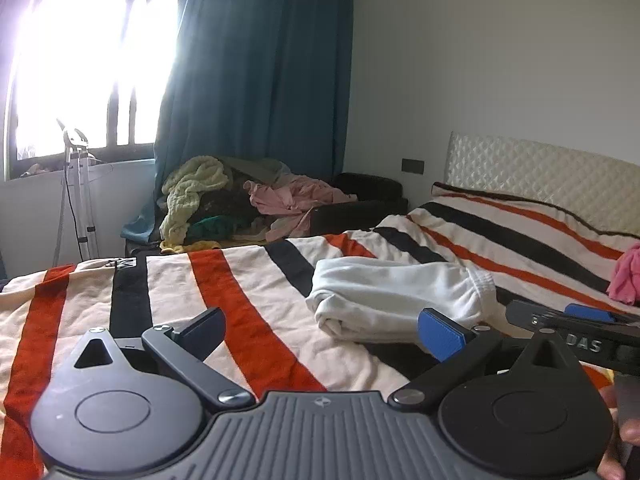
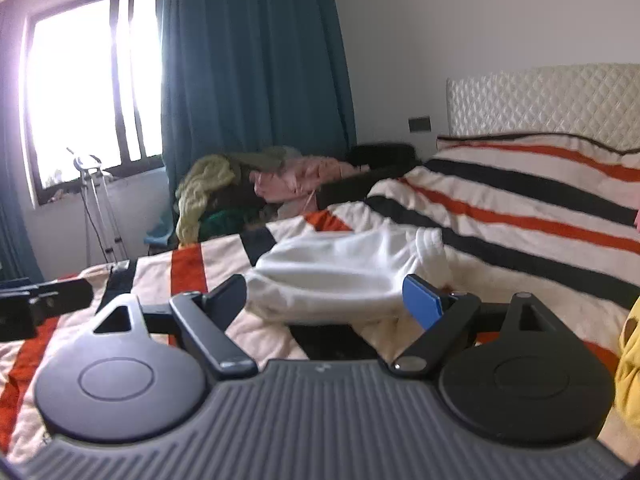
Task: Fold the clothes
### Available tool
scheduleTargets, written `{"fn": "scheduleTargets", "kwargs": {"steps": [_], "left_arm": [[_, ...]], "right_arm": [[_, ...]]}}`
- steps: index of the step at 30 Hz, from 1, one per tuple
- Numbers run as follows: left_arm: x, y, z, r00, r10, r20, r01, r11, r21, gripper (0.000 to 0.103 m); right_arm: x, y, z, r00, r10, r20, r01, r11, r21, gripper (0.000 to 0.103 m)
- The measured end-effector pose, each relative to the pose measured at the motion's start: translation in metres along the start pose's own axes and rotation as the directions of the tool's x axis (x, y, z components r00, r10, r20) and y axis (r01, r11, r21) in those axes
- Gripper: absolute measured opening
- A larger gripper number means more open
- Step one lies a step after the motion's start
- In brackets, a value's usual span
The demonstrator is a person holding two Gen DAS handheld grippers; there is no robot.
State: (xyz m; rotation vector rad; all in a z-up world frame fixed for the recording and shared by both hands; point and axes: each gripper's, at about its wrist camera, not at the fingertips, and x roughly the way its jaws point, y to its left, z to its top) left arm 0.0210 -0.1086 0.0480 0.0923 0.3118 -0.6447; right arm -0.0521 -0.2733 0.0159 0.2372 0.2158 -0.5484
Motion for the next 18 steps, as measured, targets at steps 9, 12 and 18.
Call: {"fn": "scheduleTargets", "kwargs": {"steps": [9, 12, 18], "left_arm": [[0.007, 0.002, -0.006, 1.000, 0.014, -0.025, -0.015, 1.000, -0.017, 0.103], [0.008, 0.003, -0.007, 0.999, 0.032, -0.027, -0.032, 0.999, -0.012, 0.103], [0.004, 0.009, -0.005, 1.000, 0.010, -0.022, -0.011, 0.999, -0.042, 0.103]], "right_arm": [[0.003, 0.008, -0.005, 1.000, -0.021, -0.001, 0.021, 0.999, -0.031, 0.086], [0.002, 0.010, -0.005, 1.000, -0.021, 0.001, 0.021, 0.999, -0.046, 0.086], [0.000, 0.012, -0.005, 1.000, -0.019, 0.007, 0.019, 0.998, -0.053, 0.086]]}}
